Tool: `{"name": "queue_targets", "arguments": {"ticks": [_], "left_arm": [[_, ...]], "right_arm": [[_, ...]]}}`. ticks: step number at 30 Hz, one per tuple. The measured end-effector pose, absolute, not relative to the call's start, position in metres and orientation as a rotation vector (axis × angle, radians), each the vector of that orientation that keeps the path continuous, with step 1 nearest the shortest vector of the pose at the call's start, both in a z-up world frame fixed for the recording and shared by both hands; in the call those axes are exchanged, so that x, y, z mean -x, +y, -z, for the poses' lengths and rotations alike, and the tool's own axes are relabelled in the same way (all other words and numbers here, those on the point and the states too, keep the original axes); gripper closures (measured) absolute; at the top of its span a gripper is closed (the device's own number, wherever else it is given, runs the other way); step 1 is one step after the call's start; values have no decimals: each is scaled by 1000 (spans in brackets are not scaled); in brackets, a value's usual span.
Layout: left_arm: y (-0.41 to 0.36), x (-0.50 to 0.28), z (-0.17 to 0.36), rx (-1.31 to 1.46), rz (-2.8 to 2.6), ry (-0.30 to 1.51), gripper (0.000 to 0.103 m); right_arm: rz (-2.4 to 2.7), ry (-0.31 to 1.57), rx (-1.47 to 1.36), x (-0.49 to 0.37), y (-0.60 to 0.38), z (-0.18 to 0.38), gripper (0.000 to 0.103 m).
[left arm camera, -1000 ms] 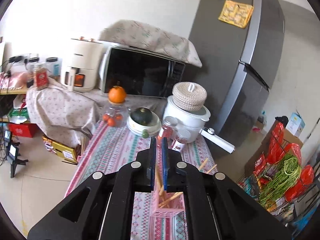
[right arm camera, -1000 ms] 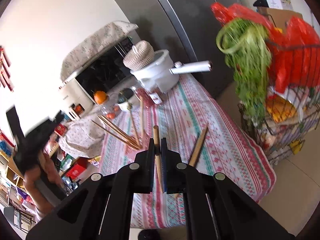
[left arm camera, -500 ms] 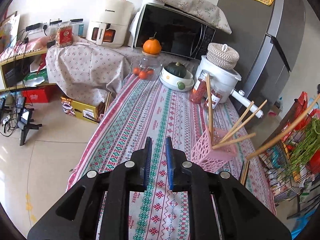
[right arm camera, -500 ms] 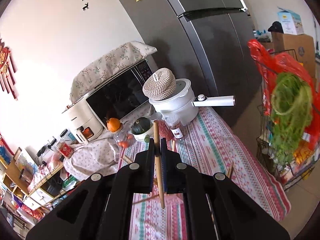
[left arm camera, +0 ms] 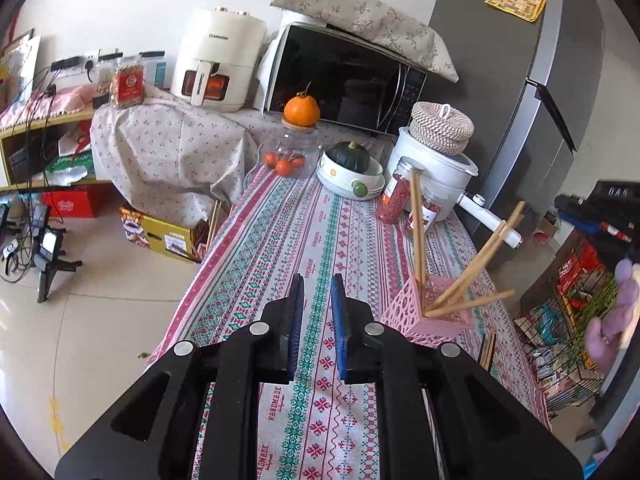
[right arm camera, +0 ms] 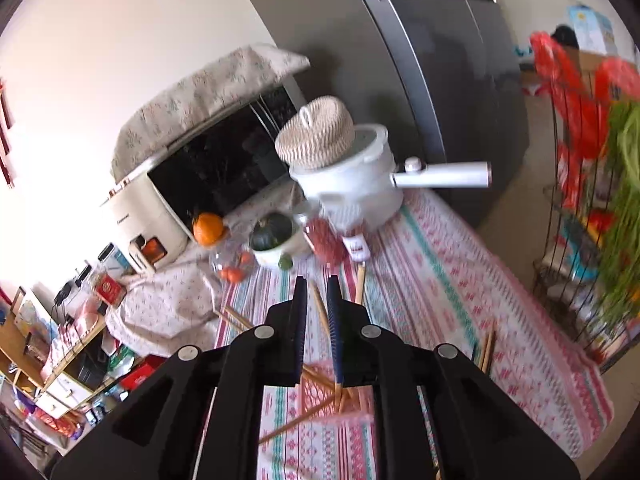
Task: Organize utensils
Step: 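Move both open tools back over the remaining chopsticks on the cloth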
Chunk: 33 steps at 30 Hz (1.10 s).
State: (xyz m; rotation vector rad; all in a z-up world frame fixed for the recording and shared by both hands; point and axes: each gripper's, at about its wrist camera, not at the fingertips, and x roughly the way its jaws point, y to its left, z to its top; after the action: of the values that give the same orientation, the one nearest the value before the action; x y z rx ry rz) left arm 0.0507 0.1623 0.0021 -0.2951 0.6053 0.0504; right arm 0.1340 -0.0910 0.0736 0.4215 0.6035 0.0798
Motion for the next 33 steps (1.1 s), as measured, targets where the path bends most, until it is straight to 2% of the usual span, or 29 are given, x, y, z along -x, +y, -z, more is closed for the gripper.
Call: {"name": "queue_targets", "arguments": {"ticks": [4, 7, 9, 11, 13, 17, 19, 21, 23, 25, 27, 29, 31, 33], "left_arm": [[154, -47, -5, 257, -56, 587, 90], [147, -44, -5, 241, -47, 586, 86], [143, -42, -5, 228, -43, 587, 85], [138, -39, -4, 215, -37, 591, 83], [133, -36, -4, 205, -33, 590, 77], [125, -30, -3, 180, -27, 584, 67], [121, -27, -2, 174, -20, 583, 55], [117, -23, 0, 169, -16, 582, 46], [111, -19, 2, 160, -4, 585, 43], [104, -17, 5, 139, 6, 590, 34], [98, -14, 7, 118, 11, 587, 29], [92, -12, 9, 103, 14, 588, 24], [88, -10, 12, 96, 11, 586, 13], [84, -9, 16, 90, 11, 592, 8]], "right_arm": [[-64, 607, -353, -114, -93, -65, 90], [-53, 618, -306, -101, -93, -59, 85], [-37, 633, -258, -91, -91, -50, 75], [-14, 653, -211, -83, -89, -40, 73], [13, 671, -171, -78, -88, -30, 72], [41, 700, -125, -66, -87, -10, 63], [51, 715, -106, -62, -87, -3, 60], [61, 727, -98, -60, -88, 3, 51], [71, 741, -94, -57, -91, 10, 49], [87, 761, -82, -56, -93, 16, 47], [95, 776, -85, -54, -97, 23, 36], [102, 790, -93, -52, -102, 28, 33], [112, 806, -102, -49, -108, 34, 26], [119, 820, -101, -48, -112, 39, 20]]}}
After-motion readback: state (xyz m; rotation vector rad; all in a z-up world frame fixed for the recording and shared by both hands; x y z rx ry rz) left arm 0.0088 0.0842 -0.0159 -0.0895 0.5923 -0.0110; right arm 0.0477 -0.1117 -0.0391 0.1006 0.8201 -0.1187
